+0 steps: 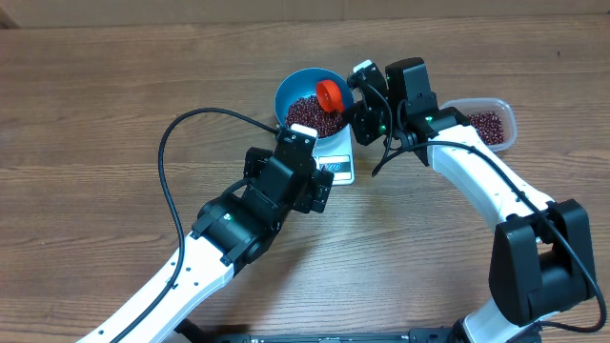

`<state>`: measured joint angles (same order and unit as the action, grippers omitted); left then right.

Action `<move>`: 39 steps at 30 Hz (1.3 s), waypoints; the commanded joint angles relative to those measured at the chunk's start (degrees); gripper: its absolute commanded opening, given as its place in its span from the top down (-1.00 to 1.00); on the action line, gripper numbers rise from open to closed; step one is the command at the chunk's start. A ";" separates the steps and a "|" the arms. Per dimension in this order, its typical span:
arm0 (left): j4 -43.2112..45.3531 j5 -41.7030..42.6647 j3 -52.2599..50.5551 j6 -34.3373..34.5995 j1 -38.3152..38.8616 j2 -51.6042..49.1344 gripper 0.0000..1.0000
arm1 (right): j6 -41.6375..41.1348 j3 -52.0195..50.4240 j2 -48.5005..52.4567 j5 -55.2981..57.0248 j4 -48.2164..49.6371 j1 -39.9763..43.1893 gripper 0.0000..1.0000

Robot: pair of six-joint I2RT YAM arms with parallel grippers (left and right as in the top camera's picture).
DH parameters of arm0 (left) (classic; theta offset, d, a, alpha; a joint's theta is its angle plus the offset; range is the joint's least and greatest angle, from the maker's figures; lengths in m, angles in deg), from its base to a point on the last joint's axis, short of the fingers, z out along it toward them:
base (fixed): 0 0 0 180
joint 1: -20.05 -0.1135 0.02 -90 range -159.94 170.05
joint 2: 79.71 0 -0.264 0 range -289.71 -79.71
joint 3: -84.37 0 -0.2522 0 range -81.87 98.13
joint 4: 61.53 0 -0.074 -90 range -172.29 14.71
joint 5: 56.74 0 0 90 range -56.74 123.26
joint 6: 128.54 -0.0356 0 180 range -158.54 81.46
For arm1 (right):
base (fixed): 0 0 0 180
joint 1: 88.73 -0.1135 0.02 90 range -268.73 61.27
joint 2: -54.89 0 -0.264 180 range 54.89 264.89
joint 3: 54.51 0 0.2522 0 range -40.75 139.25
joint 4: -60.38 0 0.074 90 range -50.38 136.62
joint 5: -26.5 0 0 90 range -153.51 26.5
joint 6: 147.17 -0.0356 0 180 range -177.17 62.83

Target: Scoop item into bowl and weigh 150g on scale

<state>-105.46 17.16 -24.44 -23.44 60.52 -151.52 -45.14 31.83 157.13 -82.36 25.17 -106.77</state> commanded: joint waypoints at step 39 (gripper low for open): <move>0.13 -0.81 -0.39 0.79 0.04 -0.57 -0.99 | -0.24 0.63 0.15 -3.37 -2.32 -2.43 0.93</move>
<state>-105.46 17.16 -24.44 -23.44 60.52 -151.52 -42.65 31.83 157.19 -83.71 22.02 -109.68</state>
